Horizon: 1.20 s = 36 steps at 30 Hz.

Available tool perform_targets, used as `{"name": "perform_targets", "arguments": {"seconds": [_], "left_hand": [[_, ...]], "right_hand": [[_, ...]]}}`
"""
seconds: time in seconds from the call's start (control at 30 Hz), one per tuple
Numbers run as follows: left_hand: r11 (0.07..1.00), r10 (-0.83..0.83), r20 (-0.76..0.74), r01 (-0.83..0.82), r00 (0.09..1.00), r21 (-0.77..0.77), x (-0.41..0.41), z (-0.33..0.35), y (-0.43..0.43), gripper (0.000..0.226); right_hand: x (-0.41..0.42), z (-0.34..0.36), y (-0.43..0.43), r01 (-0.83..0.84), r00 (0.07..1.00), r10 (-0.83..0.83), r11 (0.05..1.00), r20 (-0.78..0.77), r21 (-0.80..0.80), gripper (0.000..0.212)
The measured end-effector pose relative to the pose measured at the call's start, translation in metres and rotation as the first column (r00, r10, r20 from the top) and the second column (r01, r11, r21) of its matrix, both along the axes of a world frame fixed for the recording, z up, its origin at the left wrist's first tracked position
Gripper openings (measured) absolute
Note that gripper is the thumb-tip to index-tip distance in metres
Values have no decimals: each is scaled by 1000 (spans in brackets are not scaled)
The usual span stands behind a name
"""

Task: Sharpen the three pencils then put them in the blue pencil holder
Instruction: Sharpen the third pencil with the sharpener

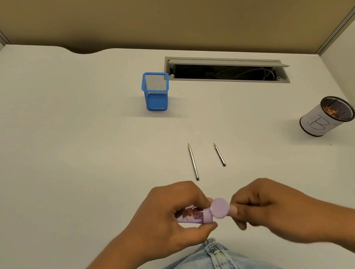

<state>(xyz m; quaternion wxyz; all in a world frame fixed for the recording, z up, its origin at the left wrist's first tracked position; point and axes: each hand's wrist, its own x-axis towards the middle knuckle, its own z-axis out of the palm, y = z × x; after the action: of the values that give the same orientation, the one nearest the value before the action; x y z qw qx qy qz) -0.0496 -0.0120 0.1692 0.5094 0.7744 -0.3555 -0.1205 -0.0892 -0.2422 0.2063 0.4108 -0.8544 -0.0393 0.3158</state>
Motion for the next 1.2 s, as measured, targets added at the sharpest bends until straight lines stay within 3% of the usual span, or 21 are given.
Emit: {"name": "perform_targets", "arguments": {"seconds": [0.03,0.1,0.23,0.4,0.53,0.7,1.03,1.2], "left_hand": [[1000,-14,55,13,998,5,1,0,0,19],[1000,14,89,-14,996,3,3,0,1,18],[975,217,-61,-219,974,-32,6,0,8,21],[887,441,-286,-462,851,-6,4,-5,15,25],[875,458,-352,-484,816,16,-1,-11,15,23],[885,435,-400,-464,807,26,-9,-14,13,23],[892,426,-422,-449,800,49,-18,-17,15,23],[880,448,-411,-472,794,48,-15,-13,18,28]], "right_hand": [[2,-1,-1,96,978,-73,989,-196,112,42],[4,3,1,111,956,-59,979,-289,168,44],[10,10,3,143,964,-101,977,-246,160,40],[27,-21,-4,351,935,-350,936,-53,-2,25],[46,-69,-5,496,866,-456,838,206,-229,10],[69,-108,-3,574,818,-516,756,254,-315,10],[92,-132,4,535,844,-462,750,272,-388,6],[85,-109,17,503,849,-417,825,324,-258,12]]}}
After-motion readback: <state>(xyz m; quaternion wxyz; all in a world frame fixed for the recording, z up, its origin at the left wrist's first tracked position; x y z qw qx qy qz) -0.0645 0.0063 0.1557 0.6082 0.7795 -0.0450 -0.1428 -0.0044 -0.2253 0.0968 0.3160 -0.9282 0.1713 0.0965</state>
